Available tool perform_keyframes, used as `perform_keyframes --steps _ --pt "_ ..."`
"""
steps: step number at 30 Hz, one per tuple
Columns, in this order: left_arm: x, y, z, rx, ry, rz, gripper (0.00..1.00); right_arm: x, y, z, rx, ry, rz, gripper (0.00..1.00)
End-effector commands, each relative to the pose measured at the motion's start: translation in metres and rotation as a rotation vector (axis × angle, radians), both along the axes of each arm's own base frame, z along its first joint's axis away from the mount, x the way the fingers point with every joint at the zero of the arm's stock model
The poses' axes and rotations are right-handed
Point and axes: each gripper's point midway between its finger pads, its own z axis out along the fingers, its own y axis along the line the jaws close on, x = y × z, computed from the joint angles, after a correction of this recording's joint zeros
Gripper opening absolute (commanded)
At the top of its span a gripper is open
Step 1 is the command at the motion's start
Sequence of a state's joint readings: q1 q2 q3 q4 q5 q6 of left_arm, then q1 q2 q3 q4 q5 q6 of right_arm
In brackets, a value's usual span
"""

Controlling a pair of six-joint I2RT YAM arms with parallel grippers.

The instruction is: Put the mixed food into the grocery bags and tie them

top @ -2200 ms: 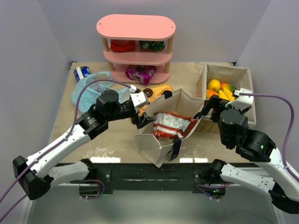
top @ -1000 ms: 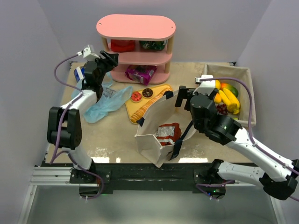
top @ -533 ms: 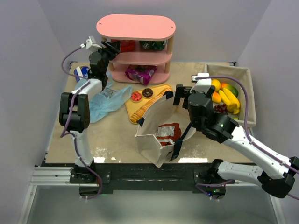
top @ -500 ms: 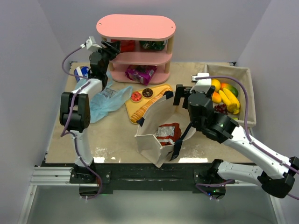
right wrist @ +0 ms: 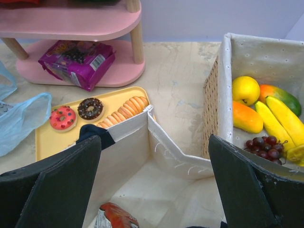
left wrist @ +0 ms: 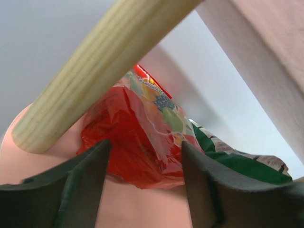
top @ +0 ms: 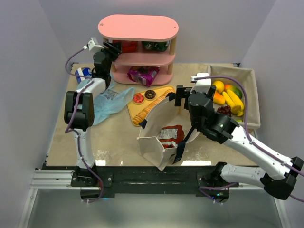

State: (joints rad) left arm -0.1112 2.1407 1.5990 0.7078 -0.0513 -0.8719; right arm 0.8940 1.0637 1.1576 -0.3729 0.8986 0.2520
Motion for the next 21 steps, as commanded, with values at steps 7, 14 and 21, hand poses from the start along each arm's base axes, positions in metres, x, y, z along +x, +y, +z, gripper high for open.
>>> perform_keyframes --steps 7,14,21 --pt "0.014 0.008 -0.002 -0.014 -0.008 0.032 0.21 0.004 -0.005 0.024 0.041 -0.061 -0.031 0.99" --pt "-0.009 0.013 0.014 0.017 -0.061 0.045 0.00 0.004 -0.004 0.025 0.040 -0.061 -0.026 0.99" --pt "-0.071 0.027 0.034 0.021 -0.134 0.090 0.00 -0.004 -0.008 0.030 0.081 -0.068 -0.007 0.99"
